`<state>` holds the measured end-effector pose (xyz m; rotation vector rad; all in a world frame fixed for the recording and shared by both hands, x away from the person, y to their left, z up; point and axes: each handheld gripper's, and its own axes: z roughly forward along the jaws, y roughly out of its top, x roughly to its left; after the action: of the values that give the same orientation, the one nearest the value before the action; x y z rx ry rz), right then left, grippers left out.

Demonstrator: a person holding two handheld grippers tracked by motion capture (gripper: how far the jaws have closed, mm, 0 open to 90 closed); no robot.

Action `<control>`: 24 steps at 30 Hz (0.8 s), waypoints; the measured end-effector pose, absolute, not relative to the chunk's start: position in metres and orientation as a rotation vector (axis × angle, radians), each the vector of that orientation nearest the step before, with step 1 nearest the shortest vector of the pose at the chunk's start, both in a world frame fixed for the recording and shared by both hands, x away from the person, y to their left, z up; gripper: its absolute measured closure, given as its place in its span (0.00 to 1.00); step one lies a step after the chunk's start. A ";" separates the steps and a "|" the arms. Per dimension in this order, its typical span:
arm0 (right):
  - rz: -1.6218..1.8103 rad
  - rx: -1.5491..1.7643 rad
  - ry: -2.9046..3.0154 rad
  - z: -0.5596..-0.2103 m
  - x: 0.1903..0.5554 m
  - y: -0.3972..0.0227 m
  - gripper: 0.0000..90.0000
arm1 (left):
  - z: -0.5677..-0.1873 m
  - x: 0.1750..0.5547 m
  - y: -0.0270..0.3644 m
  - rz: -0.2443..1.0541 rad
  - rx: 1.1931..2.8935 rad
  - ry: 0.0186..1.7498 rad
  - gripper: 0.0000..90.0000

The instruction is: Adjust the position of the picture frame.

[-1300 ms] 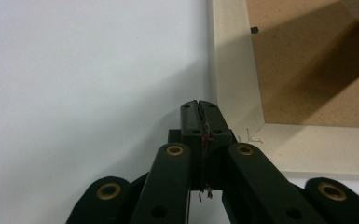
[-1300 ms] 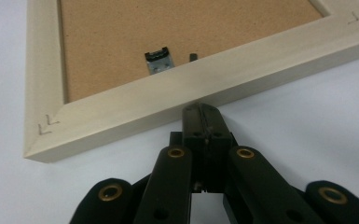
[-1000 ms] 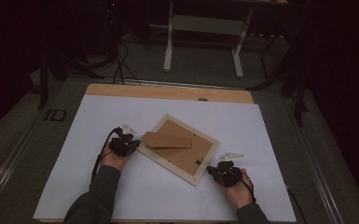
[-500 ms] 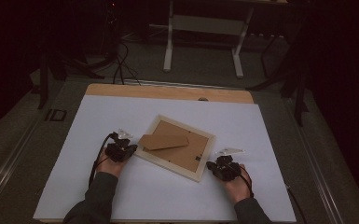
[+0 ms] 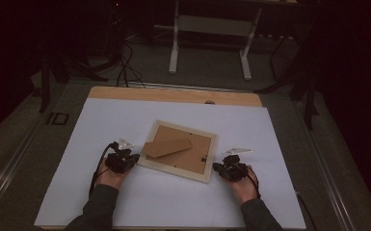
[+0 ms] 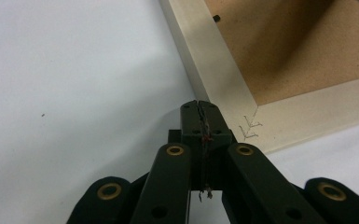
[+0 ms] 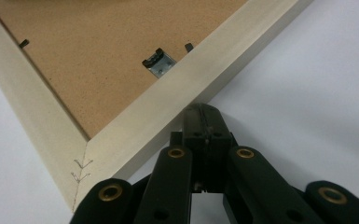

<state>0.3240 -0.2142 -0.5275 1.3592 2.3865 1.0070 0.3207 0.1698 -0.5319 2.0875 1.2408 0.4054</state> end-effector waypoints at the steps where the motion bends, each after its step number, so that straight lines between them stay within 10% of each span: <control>1: 1.007 1.361 2.384 -0.528 0.325 -0.214 1.00 | -0.532 0.320 0.170 0.405 2.084 1.243 1.00; 24: 1.015 1.372 2.367 -0.528 0.344 -0.211 1.00 | -0.534 0.305 0.170 0.414 2.055 1.268 1.00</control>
<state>0.3442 -0.2108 -0.5283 1.3721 2.3671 1.0153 0.3047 0.1702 -0.5342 2.0546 1.2676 0.4138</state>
